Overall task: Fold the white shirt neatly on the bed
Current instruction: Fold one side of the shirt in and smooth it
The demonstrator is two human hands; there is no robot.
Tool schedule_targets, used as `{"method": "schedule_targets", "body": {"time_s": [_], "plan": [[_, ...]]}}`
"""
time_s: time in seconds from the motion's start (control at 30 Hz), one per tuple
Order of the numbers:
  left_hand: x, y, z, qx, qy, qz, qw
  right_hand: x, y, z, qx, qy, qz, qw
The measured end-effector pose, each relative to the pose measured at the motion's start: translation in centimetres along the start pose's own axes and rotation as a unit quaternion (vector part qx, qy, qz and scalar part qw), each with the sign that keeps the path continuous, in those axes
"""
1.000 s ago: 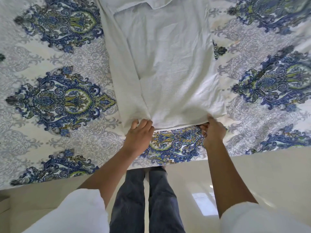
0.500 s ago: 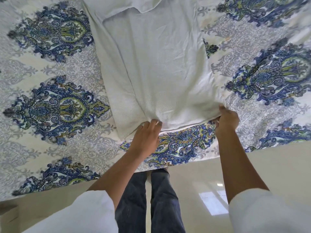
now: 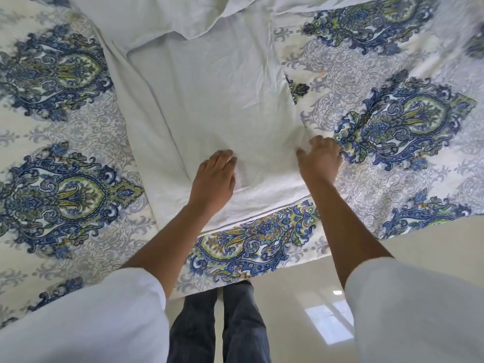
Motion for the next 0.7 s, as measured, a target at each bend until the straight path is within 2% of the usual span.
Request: {"method": "schedule_targets", "body": {"time_s": [0.07,0.1,0.2,0.3,0.37,0.4,0.5,0.53,0.57,0.63,0.67,0.7], "plan": [[-0.8,0.2,-0.2,0.007,0.020,-0.016,1.000,-0.6,0.0,-1.4,0.044,-0.057,0.042,0.997],[-1.0,0.2,-0.3,0.002,0.032,-0.019,0.999,-1.2,-0.3,-1.1,0.047,-0.052,0.064,0.995],[-1.3,0.6,-2.0,-0.020,0.006,-0.032,0.999,-2.8,0.1,1.5,0.041,0.056,0.014,0.998],[-0.5,2.5,-3.0,0.013,-0.028,-0.082,0.996,-2.5,-0.5,0.6,0.026,0.069,0.042,0.996],[0.2,3.9,-3.1,0.012,-0.021,-0.096,0.995,-2.4,-0.8,-2.7,0.020,0.004,0.085,0.996],[0.6,4.2,-3.0,0.001,-0.013,-0.092,0.996,-2.1,-0.7,-4.8,0.007,-0.055,0.095,0.994],[1.6,4.1,-2.8,-0.014,-0.001,-0.069,0.998,-1.2,2.8,-10.4,-0.023,-0.274,0.016,0.961],[1.8,3.8,-2.7,-0.007,0.002,-0.058,0.998,-1.5,3.6,-10.7,-0.023,-0.303,0.006,0.953],[1.9,3.2,-2.7,0.008,0.001,-0.050,0.999,-2.6,3.7,-10.2,-0.019,-0.274,0.004,0.962],[1.4,1.5,-3.7,0.034,-0.017,-0.023,0.999,-5.7,3.7,-7.7,-0.039,-0.088,0.012,0.995],[0.6,0.8,-4.7,0.041,-0.029,-0.003,0.999,-5.9,3.5,-7.7,-0.051,-0.054,0.035,0.997],[-0.4,0.0,-6.0,0.044,-0.044,0.013,0.998,-4.7,3.0,-9.7,-0.055,-0.106,0.075,0.990]]}}
Point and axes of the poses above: each hand's wrist, its own x-axis away from the middle knuckle, its own y-axis out of the palm, z = x × y, the point moved 8 cm from there along -x, towards the middle knuckle, and after that the axes turned 12 degrees about y, right-handed, at the moved point
